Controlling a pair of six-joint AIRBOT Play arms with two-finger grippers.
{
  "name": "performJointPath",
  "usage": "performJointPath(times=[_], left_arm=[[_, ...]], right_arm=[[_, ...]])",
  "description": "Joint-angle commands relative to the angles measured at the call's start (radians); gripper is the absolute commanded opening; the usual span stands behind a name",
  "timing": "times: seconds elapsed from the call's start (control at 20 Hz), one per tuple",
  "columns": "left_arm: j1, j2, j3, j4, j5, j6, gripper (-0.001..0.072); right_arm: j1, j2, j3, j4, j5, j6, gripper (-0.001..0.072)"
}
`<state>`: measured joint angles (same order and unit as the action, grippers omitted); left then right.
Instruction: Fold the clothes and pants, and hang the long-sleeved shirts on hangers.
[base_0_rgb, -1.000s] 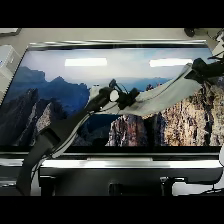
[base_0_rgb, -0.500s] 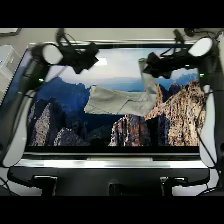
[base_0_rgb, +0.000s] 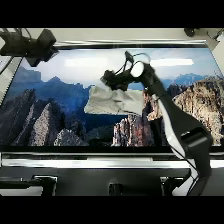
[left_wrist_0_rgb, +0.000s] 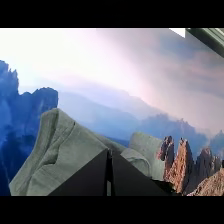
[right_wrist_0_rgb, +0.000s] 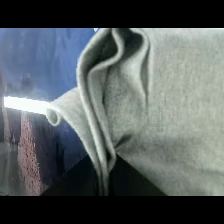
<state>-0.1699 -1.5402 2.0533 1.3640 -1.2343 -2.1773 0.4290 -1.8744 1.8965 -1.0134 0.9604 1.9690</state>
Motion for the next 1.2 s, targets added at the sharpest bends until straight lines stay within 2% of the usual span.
performJointPath(times=[0.0, 0.35, 0.45, 0.5, 0.55, 0.65, 0.75, 0.85, 0.9, 1.0, 1.05, 1.15], left_arm=[[0.042, 0.013, 0.000, 0.010, -0.035, 0.018, 0.0017], [0.055, 0.012, -0.028, 0.010, -0.034, 0.032, 0.0017], [0.055, 0.011, -0.038, 0.010, -0.034, 0.037, 0.0017], [0.055, 0.011, -0.039, 0.010, -0.033, 0.043, 0.0017], [0.055, 0.010, -0.039, 0.010, -0.032, 0.043, 0.0017], [0.057, 0.010, -0.039, 0.011, -0.024, 0.048, 0.0018], [0.063, 0.010, -0.039, 0.018, -0.023, 0.050, 0.0018], [0.070, 0.011, -0.039, 0.018, -0.024, 0.055, 0.0018], [0.074, 0.011, -0.039, 0.018, -0.024, 0.061, 0.0018], [0.077, 0.011, -0.039, 0.018, -0.027, 0.062, 0.0019], [0.076, 0.011, -0.039, 0.018, -0.029, 0.062, 0.0018], [0.076, 0.011, -0.039, 0.018, -0.034, 0.063, 0.0019]], right_arm=[[0.065, -0.085, 0.001, 0.055, -0.127, 0.037, 0.0034], [0.117, -0.161, 0.001, 0.113, -0.235, 0.036, 0.0053], [0.119, -0.169, 0.001, 0.146, -0.282, 0.035, 0.0389], [0.119, -0.169, 0.001, 0.176, -0.303, 0.028, 0.0489], [0.118, -0.167, 0.001, 0.224, -0.313, 0.017, 0.0494], [0.115, -0.154, 0.001, 0.322, -0.296, -0.069, 0.0495], [0.095, -0.115, 0.001, 0.344, -0.211, -0.143, 0.0505], [0.035, -0.056, 0.001, 0.337, -0.061, -0.215, 0.0600], [-0.015, -0.018, 0.001, 0.319, 0.031, -0.254, 0.0620], [-0.136, 0.057, 0.001, 0.232, 0.183, -0.299, 0.0641], [-0.206, 0.085, 0.001, 0.178, 0.246, -0.312, 0.0696], [-0.349, 0.101, 0.001, 0.145, 0.369, -0.350, 0.0697]])
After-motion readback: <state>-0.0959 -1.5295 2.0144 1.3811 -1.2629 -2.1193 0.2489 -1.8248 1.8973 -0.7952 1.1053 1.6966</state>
